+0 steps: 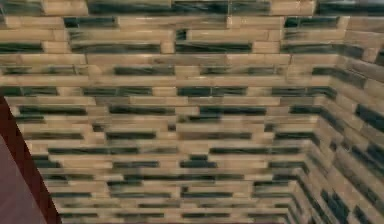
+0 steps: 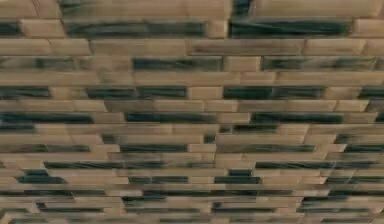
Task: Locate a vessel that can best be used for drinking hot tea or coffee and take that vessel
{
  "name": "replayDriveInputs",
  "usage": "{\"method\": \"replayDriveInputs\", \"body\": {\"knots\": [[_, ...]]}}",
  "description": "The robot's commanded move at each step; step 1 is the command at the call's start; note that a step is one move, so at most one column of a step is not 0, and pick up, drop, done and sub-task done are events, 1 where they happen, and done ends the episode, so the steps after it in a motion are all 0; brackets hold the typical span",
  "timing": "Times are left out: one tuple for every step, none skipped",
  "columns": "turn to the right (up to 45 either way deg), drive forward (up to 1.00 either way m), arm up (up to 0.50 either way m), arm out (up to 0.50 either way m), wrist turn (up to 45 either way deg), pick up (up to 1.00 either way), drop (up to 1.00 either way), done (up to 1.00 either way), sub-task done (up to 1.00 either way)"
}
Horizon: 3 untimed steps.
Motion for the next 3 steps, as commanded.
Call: {"method": "replayDriveInputs", "body": {"knots": [[-45.0,0.0,0.0,0.0,0.0,0.0,0.0,0.0,0.0],[-30.0,0.0,0.0,0.0,0.0,0.0,0.0,0.0,0.0],[0.0,1.0,0.0,0.0,0.0,0.0,0.0,0.0,0.0]]}}
